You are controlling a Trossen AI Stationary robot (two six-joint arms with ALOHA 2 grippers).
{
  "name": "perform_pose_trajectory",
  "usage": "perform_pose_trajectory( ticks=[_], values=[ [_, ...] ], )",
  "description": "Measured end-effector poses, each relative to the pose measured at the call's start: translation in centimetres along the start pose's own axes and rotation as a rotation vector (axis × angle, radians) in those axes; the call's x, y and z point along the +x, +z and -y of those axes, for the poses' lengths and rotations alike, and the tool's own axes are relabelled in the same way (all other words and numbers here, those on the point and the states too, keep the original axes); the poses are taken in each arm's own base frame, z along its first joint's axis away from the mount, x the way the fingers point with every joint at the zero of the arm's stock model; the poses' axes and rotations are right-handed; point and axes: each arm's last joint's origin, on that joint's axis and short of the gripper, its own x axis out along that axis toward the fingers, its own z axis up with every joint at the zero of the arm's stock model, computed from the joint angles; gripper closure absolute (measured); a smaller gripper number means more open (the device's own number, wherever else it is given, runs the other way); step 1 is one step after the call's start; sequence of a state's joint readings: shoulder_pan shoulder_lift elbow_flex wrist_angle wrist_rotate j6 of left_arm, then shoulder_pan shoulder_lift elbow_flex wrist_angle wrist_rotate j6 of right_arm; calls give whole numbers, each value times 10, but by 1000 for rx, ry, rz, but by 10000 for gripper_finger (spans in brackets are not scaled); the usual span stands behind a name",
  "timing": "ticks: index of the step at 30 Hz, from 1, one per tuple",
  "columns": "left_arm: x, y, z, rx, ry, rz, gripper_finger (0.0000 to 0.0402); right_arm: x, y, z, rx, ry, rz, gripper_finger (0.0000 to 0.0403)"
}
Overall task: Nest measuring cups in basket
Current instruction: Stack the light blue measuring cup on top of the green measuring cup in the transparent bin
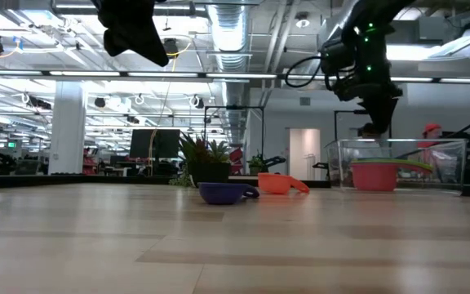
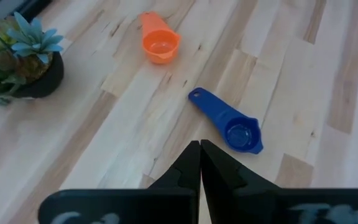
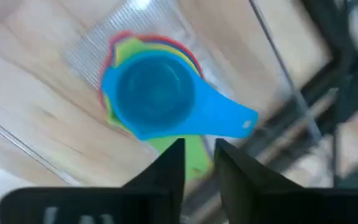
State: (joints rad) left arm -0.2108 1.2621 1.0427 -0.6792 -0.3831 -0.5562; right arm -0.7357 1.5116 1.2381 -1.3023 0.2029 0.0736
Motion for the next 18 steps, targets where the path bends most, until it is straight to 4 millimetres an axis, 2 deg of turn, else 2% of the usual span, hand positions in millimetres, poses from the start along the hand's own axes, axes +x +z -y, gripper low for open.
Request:
perform_pose_trajectory(
  ticks=[7, 11, 14, 18],
  values=[
    [0, 0, -1, 16, 20, 12, 401, 14, 5, 27, 136, 48, 30, 388],
    [0, 0, -1, 15, 20, 12, 401, 21, 4, 34, 210, 87, 25, 386],
    [0, 0, -1, 15, 20, 13, 401, 26, 4, 34, 265, 104, 32, 382],
    [0, 0, -1, 19, 21, 13, 402, 35, 8, 30, 329, 110, 73, 396]
  ],
)
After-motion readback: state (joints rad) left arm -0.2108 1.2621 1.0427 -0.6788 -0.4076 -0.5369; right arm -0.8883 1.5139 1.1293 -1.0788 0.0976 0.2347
